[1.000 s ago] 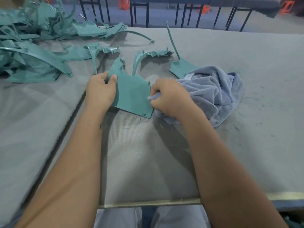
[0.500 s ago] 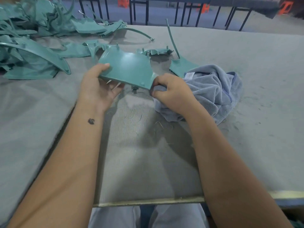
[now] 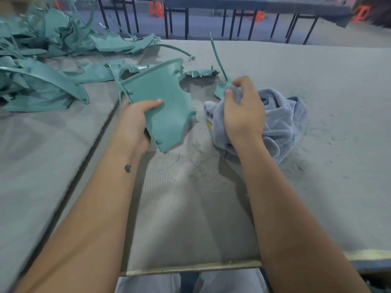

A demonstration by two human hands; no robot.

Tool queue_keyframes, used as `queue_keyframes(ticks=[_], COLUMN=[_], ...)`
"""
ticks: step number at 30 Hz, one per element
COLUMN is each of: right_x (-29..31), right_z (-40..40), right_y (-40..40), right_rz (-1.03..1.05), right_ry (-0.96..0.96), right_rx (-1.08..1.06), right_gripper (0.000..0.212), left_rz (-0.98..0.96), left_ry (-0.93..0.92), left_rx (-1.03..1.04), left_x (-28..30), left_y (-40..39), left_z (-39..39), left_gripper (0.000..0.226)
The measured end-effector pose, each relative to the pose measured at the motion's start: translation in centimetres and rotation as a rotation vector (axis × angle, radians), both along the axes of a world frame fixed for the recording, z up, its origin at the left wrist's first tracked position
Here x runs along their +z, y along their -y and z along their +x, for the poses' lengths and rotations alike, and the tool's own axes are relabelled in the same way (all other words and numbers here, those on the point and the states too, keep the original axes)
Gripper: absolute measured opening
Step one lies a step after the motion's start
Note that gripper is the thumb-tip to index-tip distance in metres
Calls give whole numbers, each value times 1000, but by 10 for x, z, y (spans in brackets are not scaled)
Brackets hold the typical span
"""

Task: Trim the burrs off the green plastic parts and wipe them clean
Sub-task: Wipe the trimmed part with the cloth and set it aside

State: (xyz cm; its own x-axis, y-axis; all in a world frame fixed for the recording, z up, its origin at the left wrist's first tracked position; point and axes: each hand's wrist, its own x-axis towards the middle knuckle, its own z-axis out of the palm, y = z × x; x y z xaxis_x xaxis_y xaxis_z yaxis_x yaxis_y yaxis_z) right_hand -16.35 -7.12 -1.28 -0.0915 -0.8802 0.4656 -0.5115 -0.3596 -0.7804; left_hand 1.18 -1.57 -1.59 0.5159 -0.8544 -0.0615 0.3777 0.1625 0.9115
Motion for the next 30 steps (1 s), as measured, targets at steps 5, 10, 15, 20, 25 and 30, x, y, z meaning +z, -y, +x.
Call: queue_keyframes(ticks=[5,10,15,20,25,30], right_x=[5,-3,-6,-7,-7,2], right_z=[9,22,29,37,25,17], right_y=[-12,-8,-18,-17,10,10], right_rz=[-92,-150,-314,-264,-5,129], right_ry=[187,-55,-160,-153,5,63], right_rx=[177,205,454,479,103,88], right_gripper=[18,12,6,4,10,11], left_rz=[-40,-127,-79,-70,-89,-83], left_ry=[-40,-162,-297,-281,-203,-179], left_rx=[-115,-312,-391,-371,-371,-340], left_x=[0,-3,-5,-11,-15,-18], left_y=[-1,-2,2,3,6,8], left_z=[-15,-40,-40,-35,-35,-35], left_gripper=[37,40,60,59,54,49])
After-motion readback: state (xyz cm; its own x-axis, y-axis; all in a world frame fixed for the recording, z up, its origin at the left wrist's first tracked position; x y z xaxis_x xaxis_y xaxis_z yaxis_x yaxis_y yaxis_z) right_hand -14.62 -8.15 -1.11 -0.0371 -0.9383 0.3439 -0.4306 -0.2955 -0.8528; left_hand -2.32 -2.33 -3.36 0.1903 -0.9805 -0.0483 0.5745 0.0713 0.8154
